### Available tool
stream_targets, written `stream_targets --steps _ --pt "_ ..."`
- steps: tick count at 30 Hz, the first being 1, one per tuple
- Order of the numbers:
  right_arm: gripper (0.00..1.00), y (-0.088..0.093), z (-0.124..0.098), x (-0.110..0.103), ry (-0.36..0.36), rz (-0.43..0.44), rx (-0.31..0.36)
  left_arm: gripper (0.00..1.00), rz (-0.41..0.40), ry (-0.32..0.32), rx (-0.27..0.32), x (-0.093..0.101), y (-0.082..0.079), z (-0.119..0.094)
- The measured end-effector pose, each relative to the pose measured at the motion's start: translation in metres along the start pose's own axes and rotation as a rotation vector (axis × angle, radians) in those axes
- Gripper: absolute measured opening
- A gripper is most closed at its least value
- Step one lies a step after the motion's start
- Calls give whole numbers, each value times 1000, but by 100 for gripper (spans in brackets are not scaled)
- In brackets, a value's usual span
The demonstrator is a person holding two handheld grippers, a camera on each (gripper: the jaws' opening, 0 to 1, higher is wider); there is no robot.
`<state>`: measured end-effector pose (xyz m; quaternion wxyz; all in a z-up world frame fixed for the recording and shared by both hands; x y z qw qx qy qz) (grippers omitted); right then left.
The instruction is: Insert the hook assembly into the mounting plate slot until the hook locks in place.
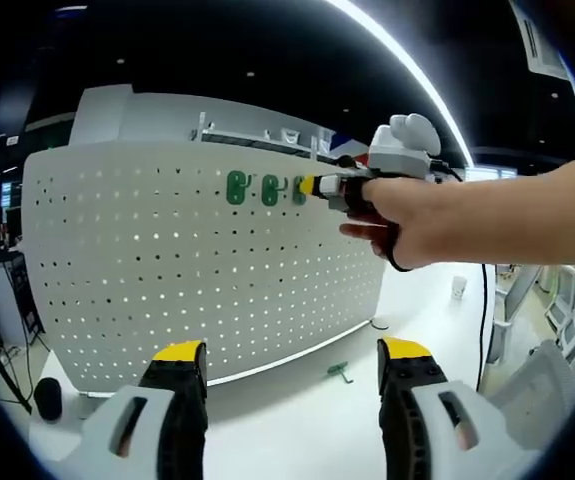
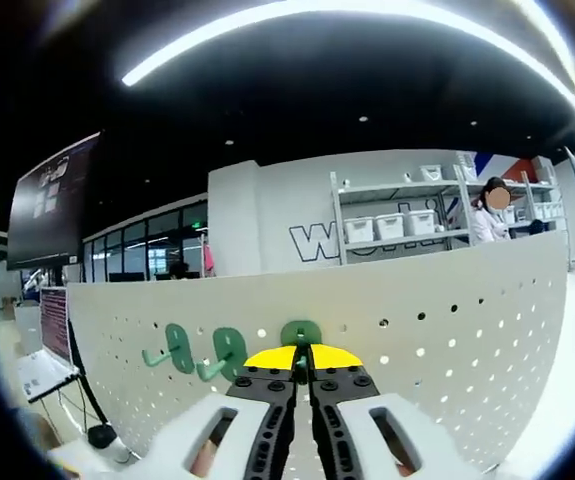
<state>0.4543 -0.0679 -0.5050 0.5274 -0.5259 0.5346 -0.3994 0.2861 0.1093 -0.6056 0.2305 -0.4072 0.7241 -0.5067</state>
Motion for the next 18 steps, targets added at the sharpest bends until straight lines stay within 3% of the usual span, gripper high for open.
stream_targets --steps 1,10,18 --pt "1 0 0 0 4 31 4 71 -1 3 0 1 0 0" --pt "2 2 1 -2 11 7 12 69 -15 16 -4 2 3 0" --pt "6 2 -4 -3 -45 0 6 69 -19 31 -2 5 4 0"
Point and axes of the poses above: the point that each gripper's makers call its tool centre point, and the gripper's own axes: z roughly forward along the fingers, x roughly to its right, y roughly out of its underside, the point moved 5 cm from there along -z, roughly backward along the fingers, and after that the axes turned 12 degrees about -x, right-handed, at the moved point
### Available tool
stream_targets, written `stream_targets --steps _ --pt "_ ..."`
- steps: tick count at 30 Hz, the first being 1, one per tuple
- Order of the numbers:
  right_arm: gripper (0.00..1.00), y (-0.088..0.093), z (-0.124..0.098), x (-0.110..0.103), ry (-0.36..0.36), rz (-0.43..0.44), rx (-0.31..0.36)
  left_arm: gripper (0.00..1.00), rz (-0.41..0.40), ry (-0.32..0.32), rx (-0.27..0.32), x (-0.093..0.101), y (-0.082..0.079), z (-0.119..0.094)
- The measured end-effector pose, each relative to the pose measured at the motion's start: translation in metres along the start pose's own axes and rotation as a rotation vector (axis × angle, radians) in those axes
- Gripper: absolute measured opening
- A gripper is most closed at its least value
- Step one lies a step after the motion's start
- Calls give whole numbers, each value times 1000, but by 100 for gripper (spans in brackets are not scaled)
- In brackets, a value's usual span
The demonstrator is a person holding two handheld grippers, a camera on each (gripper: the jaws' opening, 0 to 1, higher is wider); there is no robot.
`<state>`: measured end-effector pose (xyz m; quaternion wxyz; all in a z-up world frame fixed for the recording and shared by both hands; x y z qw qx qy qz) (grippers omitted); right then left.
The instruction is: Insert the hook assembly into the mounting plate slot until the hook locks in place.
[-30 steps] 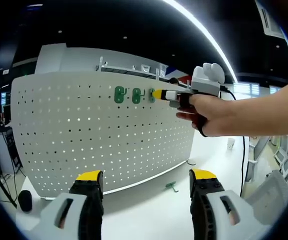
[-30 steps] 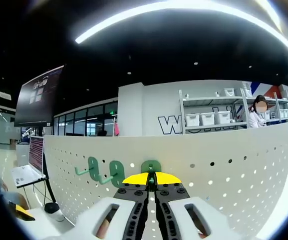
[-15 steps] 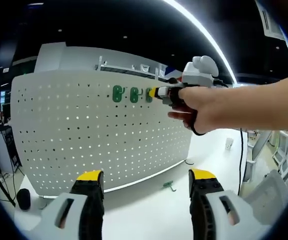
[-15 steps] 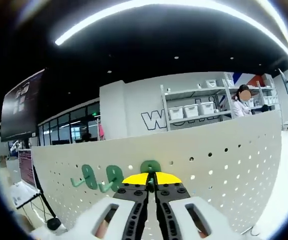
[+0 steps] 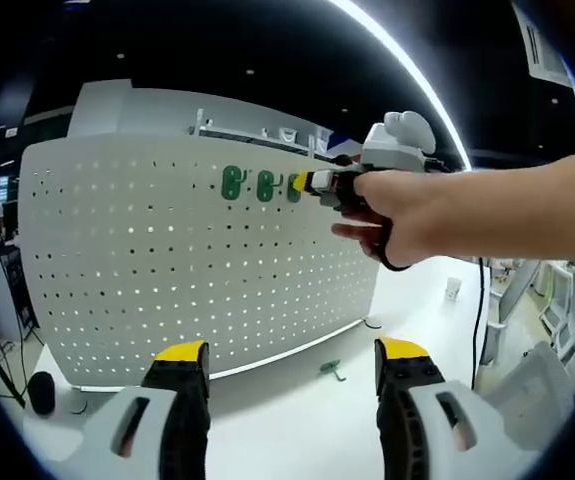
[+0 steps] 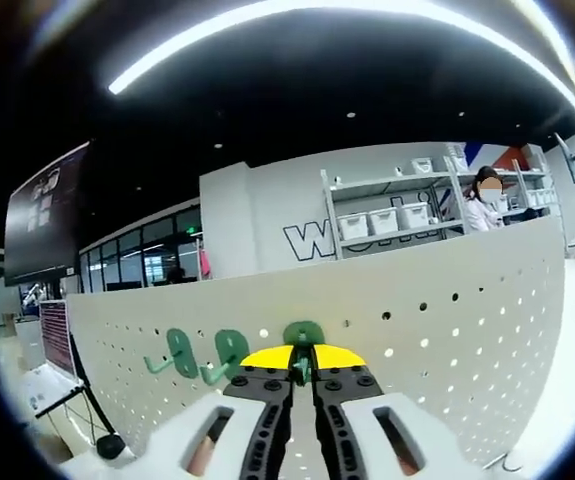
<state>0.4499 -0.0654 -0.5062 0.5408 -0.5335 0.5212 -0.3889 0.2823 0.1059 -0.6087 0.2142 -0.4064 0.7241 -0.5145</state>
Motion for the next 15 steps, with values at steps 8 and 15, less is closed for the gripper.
stream_targets --steps 8,15 --pt "18 4 -7 -1 -55 -27 -14 70 7 32 -11 8 1 3" --pt "33 11 -10 3 -145 7 -10 69 2 34 -11 8 1 2"
Point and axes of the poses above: the point that each gripper's makers call its tool centre point, and the gripper's own axes: z roughly forward along the fingers, x roughly to its right, y roughly out of its underside, the point moved 5 cm from there along -z, roughly backward along the fingers, and after that the axes turned 12 degrees about -x, right-handed, at the moved point
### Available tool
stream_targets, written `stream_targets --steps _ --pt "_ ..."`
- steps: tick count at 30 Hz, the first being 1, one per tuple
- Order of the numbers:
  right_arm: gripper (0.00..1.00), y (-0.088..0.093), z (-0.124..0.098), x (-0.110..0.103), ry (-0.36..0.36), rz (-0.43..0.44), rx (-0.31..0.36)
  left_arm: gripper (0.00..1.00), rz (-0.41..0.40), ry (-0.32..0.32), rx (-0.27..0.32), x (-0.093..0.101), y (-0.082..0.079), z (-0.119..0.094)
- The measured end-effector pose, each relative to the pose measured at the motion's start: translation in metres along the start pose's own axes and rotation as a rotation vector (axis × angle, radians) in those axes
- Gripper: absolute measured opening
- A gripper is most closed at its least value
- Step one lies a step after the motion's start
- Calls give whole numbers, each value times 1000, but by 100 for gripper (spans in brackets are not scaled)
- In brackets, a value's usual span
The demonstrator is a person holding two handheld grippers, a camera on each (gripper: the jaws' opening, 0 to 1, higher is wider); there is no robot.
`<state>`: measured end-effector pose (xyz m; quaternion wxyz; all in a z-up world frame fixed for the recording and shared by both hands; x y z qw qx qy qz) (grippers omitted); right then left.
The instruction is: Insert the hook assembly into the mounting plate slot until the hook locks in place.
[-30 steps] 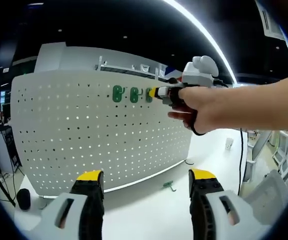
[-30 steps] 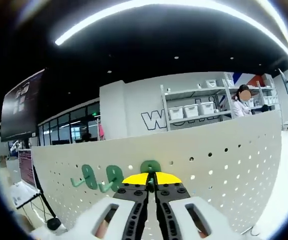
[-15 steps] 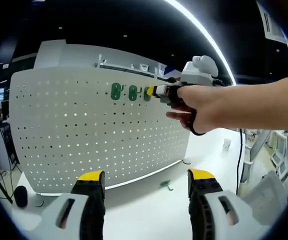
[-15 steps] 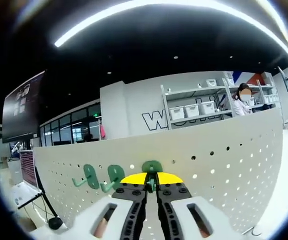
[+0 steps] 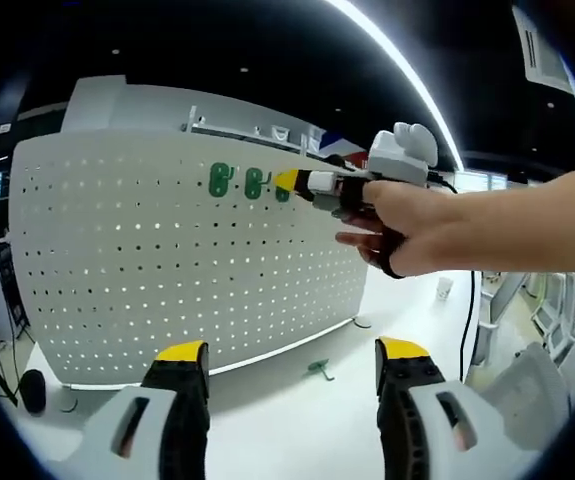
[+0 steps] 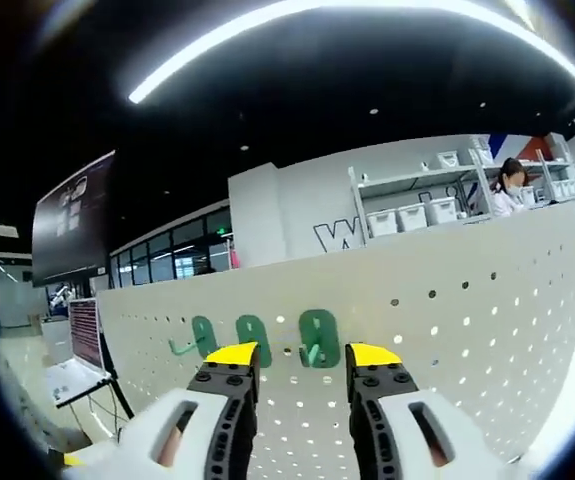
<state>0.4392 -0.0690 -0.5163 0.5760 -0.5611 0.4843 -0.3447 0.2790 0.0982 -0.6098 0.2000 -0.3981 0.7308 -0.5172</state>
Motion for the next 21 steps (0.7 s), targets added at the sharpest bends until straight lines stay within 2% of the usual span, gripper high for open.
stream_targets --steps 9,11,12,14,16,21 --pt "30 0 -1 -1 -28 -2 -1 69 7 10 -5 3 1 3" --pt "31 0 -3 -1 -48 -9 2 69 5 8 -1 2 0 2" --pt "31 -1 -4 -4 -76 -67 9 69 3 6 0 2 1 2" --pt "32 1 -6 -8 -133 -85 1 68 6 0 3 1 0 0" --pt "32 2 -9 -5 -144 -105 7 68 9 0 12 2 -1 -1" --pt "32 4 -13 1 -166 -88 2 68 10 8 12 4 -1 2"
Point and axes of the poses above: the point that each gripper's makers call its tool centre point, and the gripper's own axes: z roughly forward along the fingers, x roughly to its right, y roughly out of its underside, the point moved 5 cm from there along -z, roughly backward along the fingers, and after that the axes turned 12 degrees about -x, right-handed, at the moved point
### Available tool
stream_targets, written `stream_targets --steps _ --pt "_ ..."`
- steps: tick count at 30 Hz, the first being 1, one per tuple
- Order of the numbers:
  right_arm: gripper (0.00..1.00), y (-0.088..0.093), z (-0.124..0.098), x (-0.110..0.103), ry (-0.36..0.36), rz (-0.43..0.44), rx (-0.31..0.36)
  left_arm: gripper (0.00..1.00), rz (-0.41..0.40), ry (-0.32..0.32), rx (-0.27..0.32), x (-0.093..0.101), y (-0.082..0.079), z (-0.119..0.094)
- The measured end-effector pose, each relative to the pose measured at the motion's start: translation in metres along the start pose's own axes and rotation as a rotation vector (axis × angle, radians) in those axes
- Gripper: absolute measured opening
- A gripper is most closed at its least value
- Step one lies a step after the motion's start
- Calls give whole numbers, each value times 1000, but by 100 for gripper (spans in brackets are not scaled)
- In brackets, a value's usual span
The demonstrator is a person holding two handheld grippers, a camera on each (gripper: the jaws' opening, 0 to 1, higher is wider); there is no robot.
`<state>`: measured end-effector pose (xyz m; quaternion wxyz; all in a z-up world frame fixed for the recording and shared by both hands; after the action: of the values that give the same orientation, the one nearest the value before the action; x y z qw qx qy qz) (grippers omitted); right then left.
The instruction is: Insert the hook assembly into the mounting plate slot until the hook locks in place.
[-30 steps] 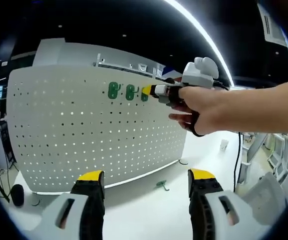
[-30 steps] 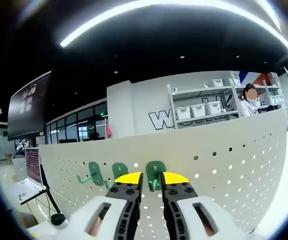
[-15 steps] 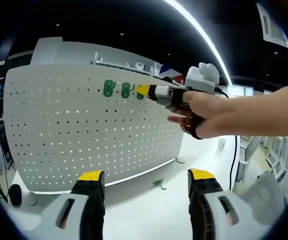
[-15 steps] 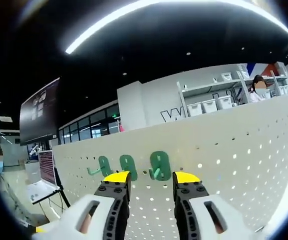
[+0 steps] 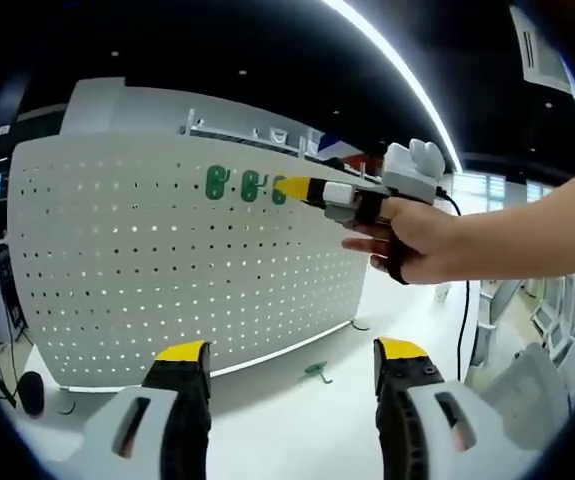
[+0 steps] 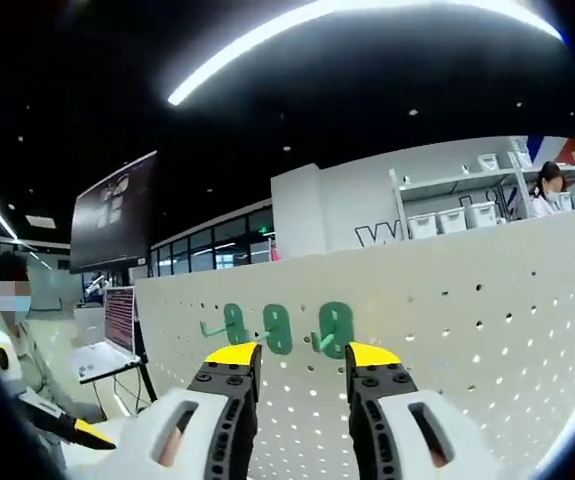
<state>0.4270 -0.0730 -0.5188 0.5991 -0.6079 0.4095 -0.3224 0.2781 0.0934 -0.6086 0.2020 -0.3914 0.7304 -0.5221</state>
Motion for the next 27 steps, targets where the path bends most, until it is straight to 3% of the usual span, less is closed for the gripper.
stream_targets --steps 4,6,12,27 --pt "32 0 0 3 -8 37 0 68 -4 9 0 2 -1 2" --pt "32 0 -1 1 -10 -12 -10 69 0 11 4 2 -3 2" --pt "33 3 -11 4 -40 -6 -9 69 -8 8 8 0 -2 2" --pt "41 31 -45 1 -128 -13 -56 71 4 0 5 -9 5 -1"
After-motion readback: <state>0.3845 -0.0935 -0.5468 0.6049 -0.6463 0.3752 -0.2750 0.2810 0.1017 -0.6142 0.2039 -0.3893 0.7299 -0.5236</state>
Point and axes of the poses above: the point that each gripper's makers call its tool centre point, and the gripper's own axes: z roughly forward along the fingers, x roughly to its right, y roughly out of its underside, the point moved 5 cm from there along -z, roughly backward along the fingers, and after that the axes turned 12 degrees about -x, right-handed, at the moved point
